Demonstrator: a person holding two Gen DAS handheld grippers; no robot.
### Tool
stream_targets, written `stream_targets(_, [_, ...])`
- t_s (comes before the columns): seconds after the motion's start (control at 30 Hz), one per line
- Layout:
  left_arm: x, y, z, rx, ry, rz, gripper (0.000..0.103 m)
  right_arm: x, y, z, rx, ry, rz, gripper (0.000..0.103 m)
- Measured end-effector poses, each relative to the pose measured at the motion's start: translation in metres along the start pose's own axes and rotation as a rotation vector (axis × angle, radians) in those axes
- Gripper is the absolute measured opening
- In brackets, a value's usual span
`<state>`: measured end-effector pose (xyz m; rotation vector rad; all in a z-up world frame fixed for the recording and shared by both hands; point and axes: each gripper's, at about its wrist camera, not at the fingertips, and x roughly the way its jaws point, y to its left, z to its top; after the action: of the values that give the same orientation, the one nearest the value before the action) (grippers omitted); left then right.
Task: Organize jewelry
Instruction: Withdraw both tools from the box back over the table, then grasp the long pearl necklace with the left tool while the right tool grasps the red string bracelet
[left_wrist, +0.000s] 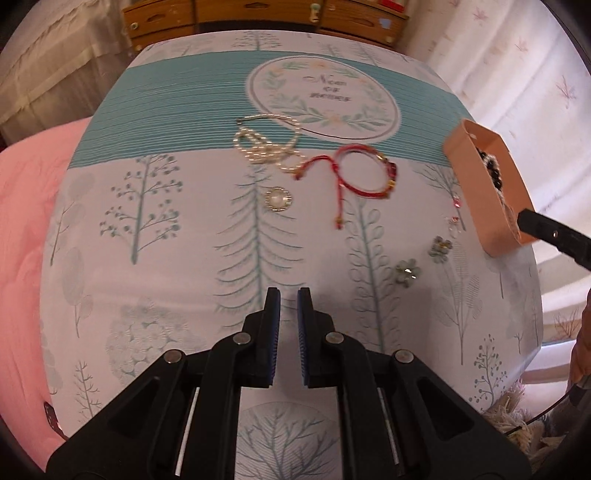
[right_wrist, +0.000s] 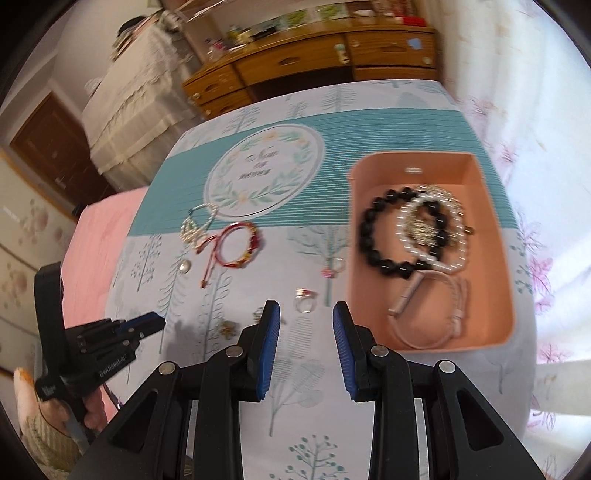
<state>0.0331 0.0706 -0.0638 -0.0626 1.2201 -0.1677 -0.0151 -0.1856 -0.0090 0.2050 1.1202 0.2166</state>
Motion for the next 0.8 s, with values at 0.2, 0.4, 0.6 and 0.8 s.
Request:
stream_targets(0.2, [0.003, 0.014, 0.01, -0.03, -0.004, -0.017, 0.007, 0.028, 0.018, 0.017, -0.029, 0.057, 0.025, 0.03])
stream_targets(0.4, [0.01, 0.023, 0.032, -0.052, -0.014, -0.015, 0.007, 0.057, 0.033, 0.041, -0.036, 0.097, 0.059, 0.032])
stream_targets(0.6, [0.014, 0.031, 0.059, -0.081, -0.037, -0.01, 0.007, 0.091, 0.049, 0.057, -0.028, 0.133, 0.071, 0.033])
stream_targets(0.8, [0.015, 0.031, 0.075, -0.077, -0.057, -0.019, 0.007, 0.128, 0.058, 0.06, -0.01, 0.167, 0.055, 0.033])
